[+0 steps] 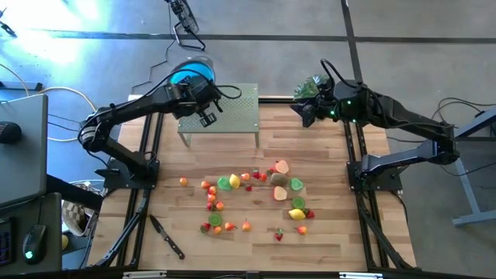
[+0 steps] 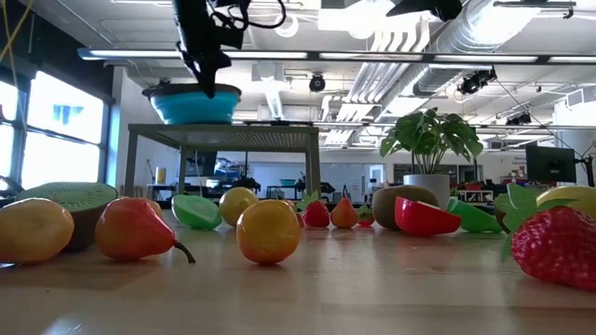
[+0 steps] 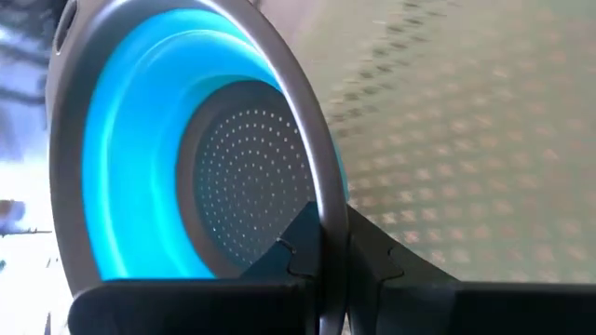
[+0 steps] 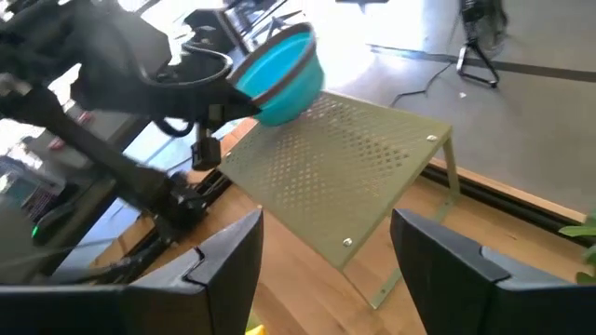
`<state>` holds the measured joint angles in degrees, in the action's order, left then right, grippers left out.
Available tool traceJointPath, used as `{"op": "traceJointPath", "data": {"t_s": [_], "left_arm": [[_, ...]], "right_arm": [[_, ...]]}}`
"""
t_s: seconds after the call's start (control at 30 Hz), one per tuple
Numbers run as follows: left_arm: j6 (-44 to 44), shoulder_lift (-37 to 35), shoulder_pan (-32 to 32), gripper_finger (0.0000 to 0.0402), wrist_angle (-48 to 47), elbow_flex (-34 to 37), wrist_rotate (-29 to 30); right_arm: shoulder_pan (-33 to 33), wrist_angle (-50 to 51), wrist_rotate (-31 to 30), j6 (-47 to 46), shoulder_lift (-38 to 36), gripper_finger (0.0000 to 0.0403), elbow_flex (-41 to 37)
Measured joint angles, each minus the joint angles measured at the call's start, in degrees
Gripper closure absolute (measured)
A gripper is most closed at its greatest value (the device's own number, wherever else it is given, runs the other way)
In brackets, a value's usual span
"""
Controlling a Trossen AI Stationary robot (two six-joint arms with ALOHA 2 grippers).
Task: Pick & Place Fruit
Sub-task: Put the strainer bowl on the shelf
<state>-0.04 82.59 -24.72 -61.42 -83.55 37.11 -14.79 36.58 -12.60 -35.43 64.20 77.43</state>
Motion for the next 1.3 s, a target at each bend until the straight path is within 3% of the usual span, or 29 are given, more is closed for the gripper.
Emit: {"op": "traceJointPath", "data": {"t_s": [0.2,0.4,0.53,0.93,1.1,1.3], "left_arm": [[-7.5,0.0,0.0,0.0391,-0.4,0.0,7.5],[-9.4,0.0,0.0,0.0391,0.6,0.0,12.4],[-9.1,0.0,0.8,0.0391,4.5,0.1,20.1],[7.8,-1.0,8.7,0.0391,25.2,0.1,38.7],[13.3,-1.5,12.2,0.0391,29.6,0.1,42.1],[13.7,-2.5,13.9,0.0391,29.4,0.1,41.9]], "right_arm": [[0.0,-0.3,-2.2,-1.8,0.0,0.0174,0.0],[0.0,-1.6,-2.1,-2.5,0.0,0.0174,0.0],[0.0,-2.1,-2.1,-2.5,0.0,0.0174,0.0],[0.0,-2.6,-2.2,-3.9,0.0,0.0174,0.0],[0.0,-2.6,-2.2,-4.0,0.0,0.0174,0.0],[0.0,-2.6,-2.2,-4.0,0.0,0.0174,0.0]]}}
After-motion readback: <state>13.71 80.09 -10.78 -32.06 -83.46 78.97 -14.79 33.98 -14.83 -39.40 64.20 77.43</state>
